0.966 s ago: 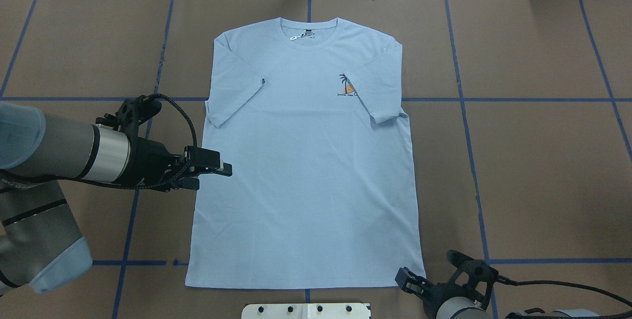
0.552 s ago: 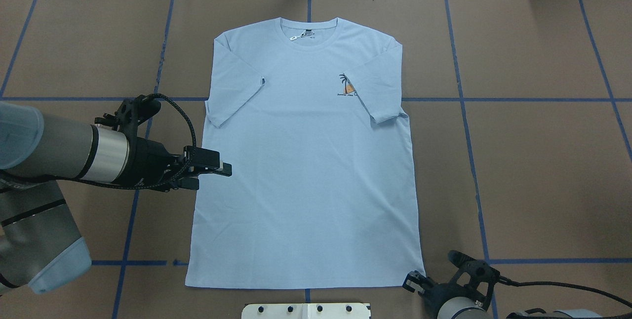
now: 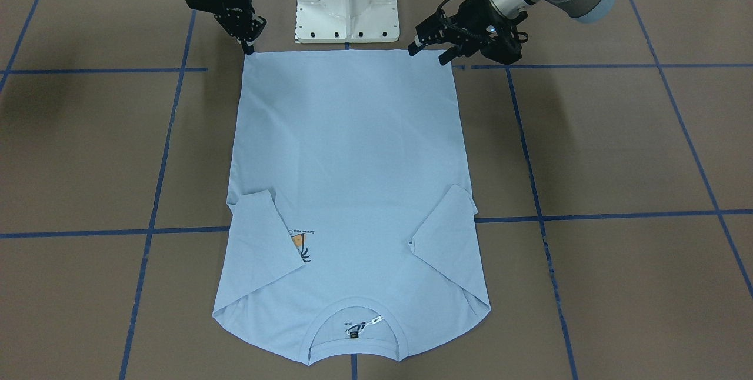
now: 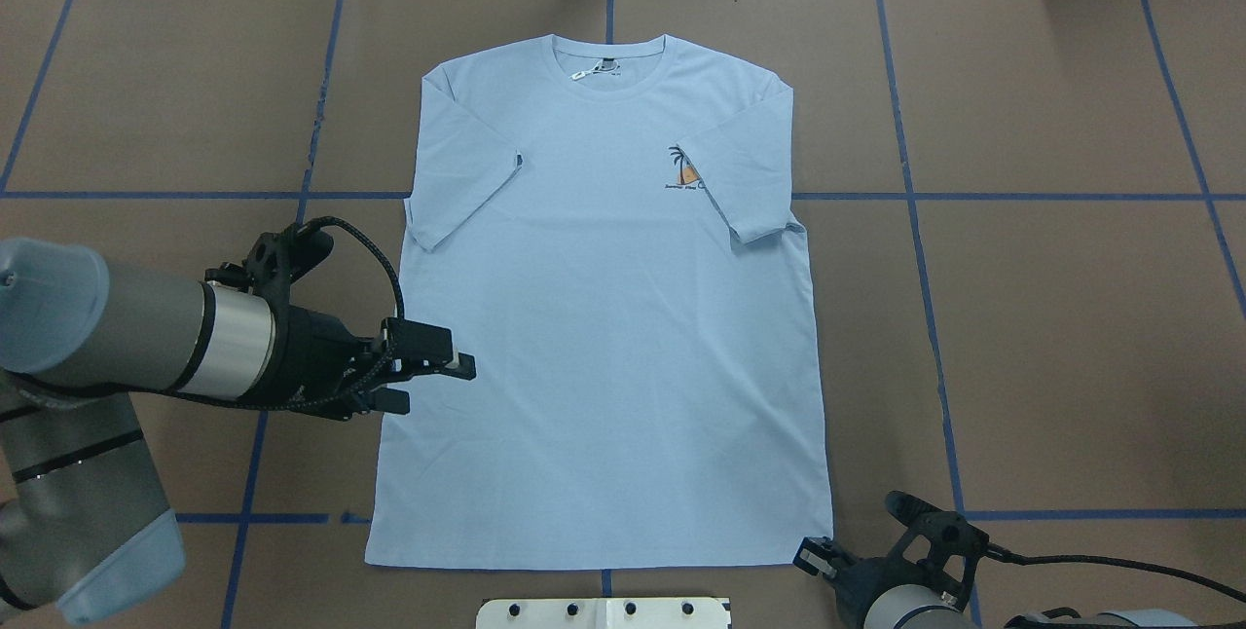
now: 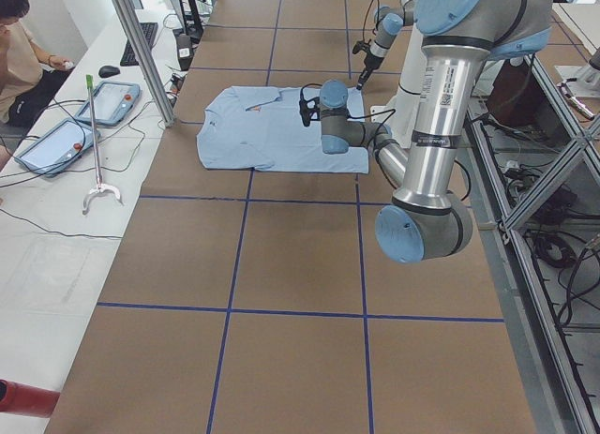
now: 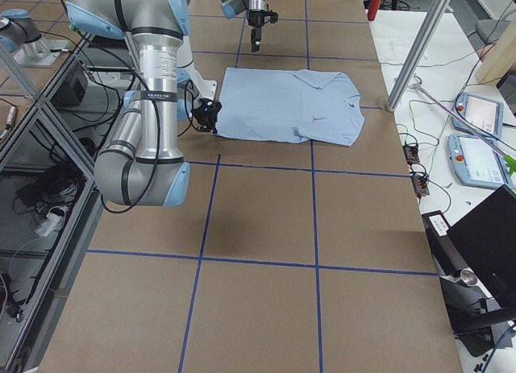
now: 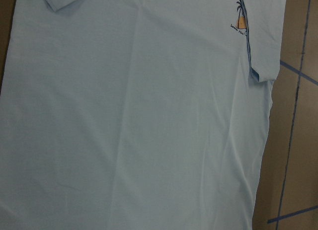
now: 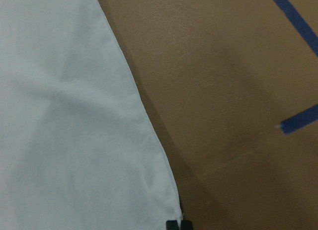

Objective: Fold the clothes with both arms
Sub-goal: 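Move both grippers down to the shirt's hem corners nearest the robot, then grasp the hem corners with both grippers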

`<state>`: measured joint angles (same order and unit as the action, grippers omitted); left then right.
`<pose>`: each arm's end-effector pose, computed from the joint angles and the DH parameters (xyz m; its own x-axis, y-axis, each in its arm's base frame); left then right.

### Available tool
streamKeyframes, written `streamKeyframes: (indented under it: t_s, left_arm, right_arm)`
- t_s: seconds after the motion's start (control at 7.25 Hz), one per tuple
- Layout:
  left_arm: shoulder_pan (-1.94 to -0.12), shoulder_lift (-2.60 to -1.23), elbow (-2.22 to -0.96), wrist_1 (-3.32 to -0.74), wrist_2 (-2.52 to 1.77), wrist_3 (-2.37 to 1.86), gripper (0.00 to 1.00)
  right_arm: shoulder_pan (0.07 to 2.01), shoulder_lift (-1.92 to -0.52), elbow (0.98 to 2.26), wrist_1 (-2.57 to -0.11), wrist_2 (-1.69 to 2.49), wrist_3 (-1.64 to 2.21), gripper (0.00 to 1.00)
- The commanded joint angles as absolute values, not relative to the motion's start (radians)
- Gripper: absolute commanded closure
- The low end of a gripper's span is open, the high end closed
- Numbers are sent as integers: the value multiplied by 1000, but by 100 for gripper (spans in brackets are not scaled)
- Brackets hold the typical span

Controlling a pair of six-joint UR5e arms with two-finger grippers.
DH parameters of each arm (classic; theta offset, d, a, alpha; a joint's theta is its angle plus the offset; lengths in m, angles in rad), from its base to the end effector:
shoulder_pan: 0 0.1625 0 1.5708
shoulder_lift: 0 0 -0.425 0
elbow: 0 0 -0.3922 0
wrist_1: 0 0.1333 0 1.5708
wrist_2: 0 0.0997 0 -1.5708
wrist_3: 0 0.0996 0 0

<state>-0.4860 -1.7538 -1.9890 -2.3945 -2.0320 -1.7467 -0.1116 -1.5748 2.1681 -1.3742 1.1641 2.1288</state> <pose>0.4036 -0.3139 0.2729 0.1215 -0.2414 -0.9628 0.0510 0.9702 -0.2368 -0.4750 -0.1205 0.3618 0.4997 0.4333 0.7500 -0.5205 0.8423 -0.1399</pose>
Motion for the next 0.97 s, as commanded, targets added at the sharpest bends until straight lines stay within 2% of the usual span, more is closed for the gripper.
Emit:
streamKeyframes:
  t_s: [0.0, 0.28, 0.83]
  left_arm:
    - [-323, -1726, -2075, -2184, -1819, -1847, 1]
    - [-179, -1689, -2112, -1980, -1645, -1851, 4]
    - [-117, -1618, -2103, -1919, -1623, -1934, 6]
  right_arm:
    - [-109, -1585, 2200, -1374, 1166, 2129, 100]
    - [-103, -1586, 2200, -1373, 1167, 2128, 100]
    - [-95, -1588, 2198, -1374, 1167, 2128, 100]
